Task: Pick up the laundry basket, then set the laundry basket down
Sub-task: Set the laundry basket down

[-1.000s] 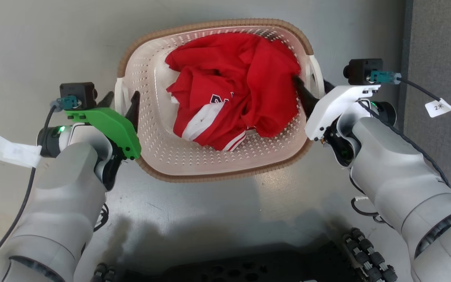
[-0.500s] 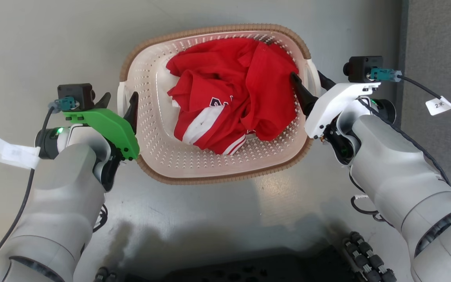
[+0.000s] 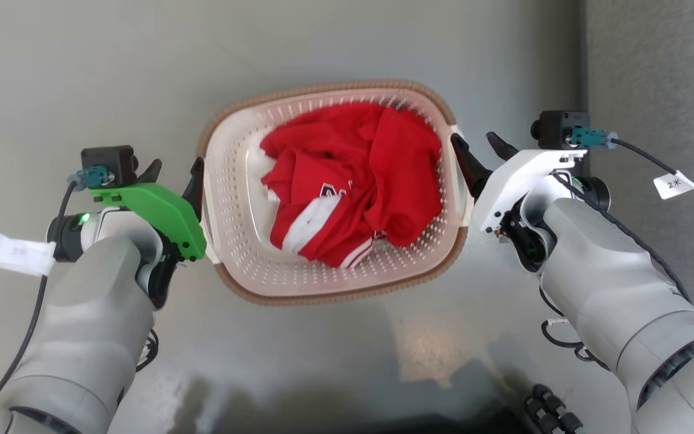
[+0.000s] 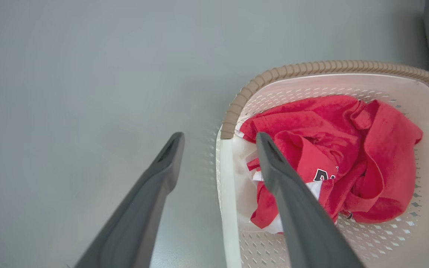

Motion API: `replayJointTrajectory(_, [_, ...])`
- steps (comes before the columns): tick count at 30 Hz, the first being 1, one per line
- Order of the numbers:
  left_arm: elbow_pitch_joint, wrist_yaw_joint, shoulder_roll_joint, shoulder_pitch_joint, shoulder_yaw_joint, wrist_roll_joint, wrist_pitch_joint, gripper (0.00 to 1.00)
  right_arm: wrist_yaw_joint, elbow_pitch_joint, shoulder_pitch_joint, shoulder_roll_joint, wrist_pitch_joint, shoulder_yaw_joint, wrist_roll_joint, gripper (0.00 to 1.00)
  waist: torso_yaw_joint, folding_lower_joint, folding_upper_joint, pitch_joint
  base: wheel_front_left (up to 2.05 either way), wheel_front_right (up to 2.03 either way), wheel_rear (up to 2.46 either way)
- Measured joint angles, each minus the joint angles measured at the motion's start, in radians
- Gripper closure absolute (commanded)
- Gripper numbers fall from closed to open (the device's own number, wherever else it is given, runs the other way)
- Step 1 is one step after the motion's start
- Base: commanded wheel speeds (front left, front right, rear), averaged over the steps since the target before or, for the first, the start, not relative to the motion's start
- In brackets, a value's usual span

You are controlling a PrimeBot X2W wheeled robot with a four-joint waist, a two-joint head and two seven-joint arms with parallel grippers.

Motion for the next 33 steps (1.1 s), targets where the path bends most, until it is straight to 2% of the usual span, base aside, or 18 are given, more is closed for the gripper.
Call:
replayJointTrajectory(10, [-0.057,0.000,0.020,0.031,0.009,-0.003,-0.002,0.00,0.000,-0.024,0.009,0.000,-0.007,-0.011,0.004,0.00,-0.009,0.0000,0.0000,-0.133,0.00,0.00,0.00])
replayJointTrajectory(15, [-0.114,0.000,0.055,0.035,0.039,0.009,-0.002,0.00,0.000,-0.067,0.023,-0.017,-0.007,-0.036,-0.009,0.00,-0.014,0.0000,0.0000,-0.203,0.00,0.00,0.00])
replayJointTrajectory(25, [-0.229,0.000,0.111,0.126,0.137,0.057,-0.003,0.00,-0.001,-0.171,0.046,-0.078,-0.009,-0.106,-0.103,0.00,-0.019,0.0000,0.0000,-0.346,0.00,0.00,0.00])
replayJointTrajectory(33, [-0.330,0.000,0.113,0.226,0.228,0.090,-0.003,0.00,-0.023,-0.275,0.141,-0.118,-0.010,-0.195,-0.164,0.00,-0.019,0.0000,0.0000,-0.460,0.00,0.00,0.00])
